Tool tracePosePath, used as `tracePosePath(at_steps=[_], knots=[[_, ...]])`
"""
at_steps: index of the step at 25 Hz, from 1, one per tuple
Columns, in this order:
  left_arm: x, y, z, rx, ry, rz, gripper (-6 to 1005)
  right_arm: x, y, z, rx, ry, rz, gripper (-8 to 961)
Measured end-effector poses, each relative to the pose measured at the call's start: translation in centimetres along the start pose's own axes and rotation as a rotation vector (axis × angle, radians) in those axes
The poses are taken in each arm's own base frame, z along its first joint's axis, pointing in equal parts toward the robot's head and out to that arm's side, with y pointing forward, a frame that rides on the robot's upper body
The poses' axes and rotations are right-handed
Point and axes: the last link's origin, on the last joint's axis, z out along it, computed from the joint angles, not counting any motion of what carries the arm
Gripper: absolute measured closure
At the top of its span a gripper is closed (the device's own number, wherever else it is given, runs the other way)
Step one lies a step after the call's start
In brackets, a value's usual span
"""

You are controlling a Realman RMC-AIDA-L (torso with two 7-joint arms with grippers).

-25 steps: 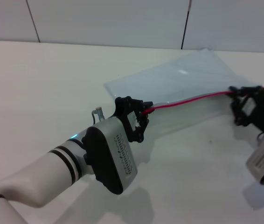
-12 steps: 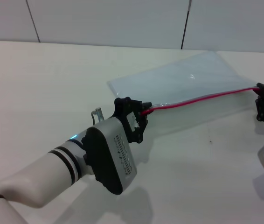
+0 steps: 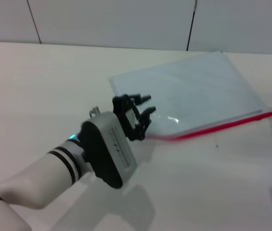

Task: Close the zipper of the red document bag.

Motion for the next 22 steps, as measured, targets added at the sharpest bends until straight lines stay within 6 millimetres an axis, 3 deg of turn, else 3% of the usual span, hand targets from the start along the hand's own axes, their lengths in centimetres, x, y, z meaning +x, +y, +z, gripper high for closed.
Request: tracePosePath(at_steps=[4,9,12,19,22], knots=[[0.0,-1.2,-0.5,0.111,0.044,-0.048,757,-1.2,-1.1,-1.2,0.135,-0.073,0.077,660],[-0.4,-2.9,-1.7,0.279,0.105,-0.125,567,-3.5,-1.6,-2.6,0.239,-0.21,0.223,461],[-0.8,-4.5,-2.6,0.404,0.157,-0.236,449,-4.0,-2.0,-3.0,0.237,-0.281,0.362,233],[-4.0,-7.7,-5.2,0.65,0.255,-0.495,236,-3.1,-3.3,-3.5,0.211,-0.353,0.701,232],[-4.5,-8.0,-5.5,0.676,0.265,-0.538,163,-2.6,-4.1,-3.8,0.194,-0.386,0.792,232]])
